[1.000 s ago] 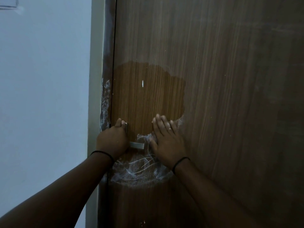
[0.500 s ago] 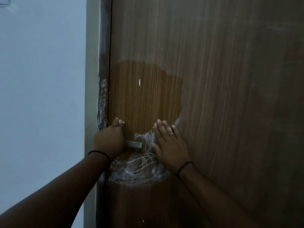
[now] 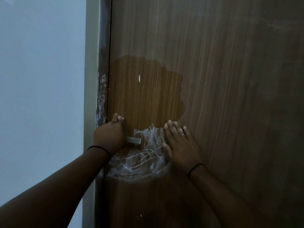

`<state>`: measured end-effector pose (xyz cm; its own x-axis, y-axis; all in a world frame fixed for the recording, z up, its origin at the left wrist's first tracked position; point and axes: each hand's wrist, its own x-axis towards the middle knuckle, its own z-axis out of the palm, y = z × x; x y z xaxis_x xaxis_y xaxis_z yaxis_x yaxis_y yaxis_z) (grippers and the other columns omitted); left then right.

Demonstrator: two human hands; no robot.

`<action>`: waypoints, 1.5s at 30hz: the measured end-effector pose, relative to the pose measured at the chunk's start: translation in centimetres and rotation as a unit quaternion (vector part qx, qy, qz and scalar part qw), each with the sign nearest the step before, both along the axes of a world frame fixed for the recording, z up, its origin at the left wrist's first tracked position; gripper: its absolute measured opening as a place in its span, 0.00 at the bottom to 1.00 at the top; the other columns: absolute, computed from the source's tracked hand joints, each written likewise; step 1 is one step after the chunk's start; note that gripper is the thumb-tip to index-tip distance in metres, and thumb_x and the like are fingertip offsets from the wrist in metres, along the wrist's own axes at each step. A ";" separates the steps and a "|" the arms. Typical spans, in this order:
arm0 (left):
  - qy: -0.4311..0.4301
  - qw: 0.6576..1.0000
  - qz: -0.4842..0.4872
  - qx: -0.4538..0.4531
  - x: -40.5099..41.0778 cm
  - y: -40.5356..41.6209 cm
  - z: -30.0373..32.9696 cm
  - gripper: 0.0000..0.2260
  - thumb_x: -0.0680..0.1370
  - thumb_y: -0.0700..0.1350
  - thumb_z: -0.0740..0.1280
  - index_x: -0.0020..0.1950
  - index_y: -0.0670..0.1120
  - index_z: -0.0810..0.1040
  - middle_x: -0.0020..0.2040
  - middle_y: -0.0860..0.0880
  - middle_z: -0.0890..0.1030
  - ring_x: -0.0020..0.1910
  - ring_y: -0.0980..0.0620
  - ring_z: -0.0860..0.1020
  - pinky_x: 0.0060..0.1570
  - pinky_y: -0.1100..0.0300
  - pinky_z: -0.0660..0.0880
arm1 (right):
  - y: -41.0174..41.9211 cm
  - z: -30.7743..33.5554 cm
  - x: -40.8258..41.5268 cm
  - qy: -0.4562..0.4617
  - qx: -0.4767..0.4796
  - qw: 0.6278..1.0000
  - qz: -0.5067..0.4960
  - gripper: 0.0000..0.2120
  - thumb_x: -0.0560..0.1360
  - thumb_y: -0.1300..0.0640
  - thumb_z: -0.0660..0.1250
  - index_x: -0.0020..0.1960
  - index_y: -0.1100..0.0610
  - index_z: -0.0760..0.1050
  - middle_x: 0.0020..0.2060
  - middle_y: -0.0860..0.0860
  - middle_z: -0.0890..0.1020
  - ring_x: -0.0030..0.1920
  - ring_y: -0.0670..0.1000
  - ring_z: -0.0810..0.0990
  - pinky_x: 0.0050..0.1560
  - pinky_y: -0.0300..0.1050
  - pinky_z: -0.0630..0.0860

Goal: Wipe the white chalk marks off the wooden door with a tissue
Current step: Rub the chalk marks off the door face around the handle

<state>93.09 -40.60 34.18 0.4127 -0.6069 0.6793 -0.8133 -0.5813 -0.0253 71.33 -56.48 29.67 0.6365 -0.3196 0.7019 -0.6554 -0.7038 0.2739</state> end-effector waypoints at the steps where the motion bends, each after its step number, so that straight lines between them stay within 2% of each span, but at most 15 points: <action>1: -0.002 1.000 -0.001 0.001 0.0 0.0 -0.1 0.25 0.80 0.45 0.57 0.78 0.44 0.58 0.77 0.45 0.63 0.50 0.45 0.81 0.40 0.54 0.77 | -0.3 0.5 -0.4 -0.014 0.002 1.000 -0.008 0.31 0.82 0.40 0.39 0.80 0.54 0.43 0.79 0.51 0.44 0.79 0.50 0.41 0.78 0.52 0.43; 5: -0.018 1.000 0.001 0.000 0.0 0.0 -0.3 0.25 0.80 0.46 0.58 0.77 0.44 0.60 0.77 0.46 0.63 0.48 0.45 0.81 0.36 0.55 0.74 | 0.2 4.3 1.5 -0.089 0.031 0.995 -0.010 0.33 0.81 0.38 0.38 0.79 0.56 0.41 0.79 0.52 0.41 0.78 0.50 0.37 0.78 0.52 0.40; 8: -0.009 1.000 0.001 -0.002 0.0 -0.1 -0.1 0.25 0.80 0.45 0.57 0.77 0.44 0.60 0.78 0.45 0.61 0.52 0.45 0.81 0.40 0.55 0.76 | 1.8 3.6 3.8 -0.055 0.037 0.998 0.024 0.33 0.81 0.38 0.38 0.79 0.56 0.41 0.79 0.52 0.41 0.78 0.50 0.36 0.77 0.51 0.38; 12: -0.001 1.000 0.004 0.007 0.1 0.0 0.0 0.27 0.79 0.45 0.58 0.78 0.44 0.58 0.79 0.45 0.59 0.53 0.44 0.81 0.43 0.53 0.77 | 1.6 -0.8 2.9 0.026 0.022 0.999 0.033 0.31 0.82 0.39 0.41 0.79 0.53 0.40 0.79 0.50 0.41 0.78 0.48 0.36 0.78 0.52 0.42; 14: 0.000 1.000 0.003 0.010 0.1 0.0 0.0 0.28 0.79 0.46 0.59 0.78 0.44 0.58 0.78 0.44 0.60 0.53 0.44 0.80 0.45 0.53 0.78 | 0.6 -0.6 1.6 0.013 0.008 1.000 0.008 0.31 0.82 0.40 0.40 0.79 0.53 0.40 0.79 0.51 0.43 0.78 0.49 0.37 0.78 0.53 0.43; 18: -0.001 1.000 0.002 0.013 0.0 -0.3 -0.2 0.29 0.79 0.46 0.61 0.78 0.43 0.56 0.78 0.43 0.59 0.53 0.44 0.80 0.46 0.52 0.79 | 0.4 4.1 2.4 -0.074 0.014 0.997 -0.014 0.33 0.82 0.38 0.40 0.79 0.56 0.41 0.79 0.52 0.42 0.78 0.51 0.38 0.78 0.52 0.39; 20: -0.003 1.000 0.002 0.009 0.0 -0.2 -0.2 0.30 0.78 0.46 0.62 0.78 0.43 0.57 0.78 0.44 0.59 0.53 0.45 0.81 0.45 0.52 0.79 | 1.3 5.2 4.4 -0.066 0.010 0.998 0.012 0.33 0.82 0.38 0.41 0.79 0.56 0.42 0.79 0.52 0.42 0.78 0.51 0.38 0.77 0.52 0.39; 23: -0.003 1.000 -0.001 0.006 0.0 0.0 0.0 0.30 0.78 0.47 0.62 0.78 0.44 0.58 0.78 0.44 0.60 0.54 0.45 0.80 0.45 0.53 0.78 | 2.5 3.5 5.6 -0.004 -0.010 0.999 0.041 0.32 0.82 0.39 0.44 0.80 0.55 0.45 0.79 0.51 0.45 0.79 0.50 0.40 0.78 0.51 0.41; 25: -0.006 1.000 -0.001 0.006 0.1 -0.1 0.0 0.28 0.79 0.47 0.59 0.78 0.44 0.58 0.78 0.44 0.60 0.54 0.45 0.80 0.45 0.53 0.78 | 1.8 2.1 4.1 0.023 -0.015 0.999 0.040 0.31 0.82 0.39 0.43 0.80 0.55 0.46 0.79 0.51 0.47 0.79 0.49 0.41 0.78 0.52 0.44; 27: -0.005 1.000 0.000 0.014 0.1 -0.1 -0.1 0.29 0.78 0.47 0.60 0.78 0.44 0.58 0.78 0.44 0.59 0.55 0.45 0.80 0.46 0.53 0.78 | 0.6 2.3 1.9 0.007 -0.010 1.000 0.025 0.31 0.82 0.39 0.42 0.80 0.54 0.45 0.79 0.51 0.47 0.79 0.49 0.42 0.78 0.52 0.45; 32: -0.012 1.000 0.002 0.012 0.2 -0.3 -0.3 0.28 0.79 0.46 0.60 0.78 0.43 0.57 0.78 0.43 0.60 0.51 0.46 0.81 0.44 0.54 0.79 | -0.4 10.5 1.1 -0.080 -0.014 0.997 -0.004 0.32 0.82 0.39 0.43 0.80 0.55 0.42 0.79 0.51 0.43 0.78 0.50 0.40 0.78 0.51 0.40; 36: -0.009 1.000 0.002 0.012 0.4 -0.2 -0.3 0.29 0.78 0.46 0.61 0.78 0.43 0.57 0.78 0.44 0.60 0.51 0.47 0.81 0.42 0.55 0.77 | 0.3 16.7 4.1 -0.075 -0.035 0.996 0.023 0.33 0.81 0.39 0.42 0.80 0.55 0.44 0.79 0.52 0.44 0.79 0.51 0.42 0.78 0.50 0.39; 38: -0.005 1.000 0.005 0.007 0.2 -0.1 -0.2 0.29 0.78 0.46 0.61 0.78 0.44 0.56 0.79 0.45 0.59 0.53 0.46 0.81 0.43 0.54 0.77 | 0.0 15.7 3.9 -0.101 -0.030 0.994 0.027 0.31 0.82 0.41 0.44 0.80 0.55 0.44 0.80 0.52 0.45 0.79 0.51 0.42 0.77 0.50 0.38; 41: -0.006 1.000 0.007 0.002 0.0 0.0 -0.2 0.28 0.79 0.46 0.60 0.78 0.44 0.57 0.78 0.45 0.60 0.53 0.46 0.81 0.44 0.53 0.78 | 0.2 9.2 2.3 -0.153 0.022 0.988 0.020 0.30 0.83 0.44 0.46 0.80 0.56 0.43 0.79 0.54 0.44 0.79 0.52 0.40 0.78 0.53 0.41; 45: 0.006 1.000 -0.002 0.000 -0.1 0.0 -0.1 0.29 0.78 0.46 0.61 0.78 0.44 0.57 0.78 0.44 0.60 0.55 0.46 0.80 0.46 0.52 0.78 | 1.4 0.1 0.6 -0.078 0.066 0.995 -0.010 0.31 0.82 0.41 0.39 0.79 0.55 0.37 0.79 0.53 0.39 0.78 0.50 0.35 0.78 0.54 0.42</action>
<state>92.95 -40.61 34.11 0.4194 -0.6086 0.6736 -0.8154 -0.5788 -0.0153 71.94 -55.09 29.74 0.5163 -0.4268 0.7424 -0.6970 -0.7131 0.0748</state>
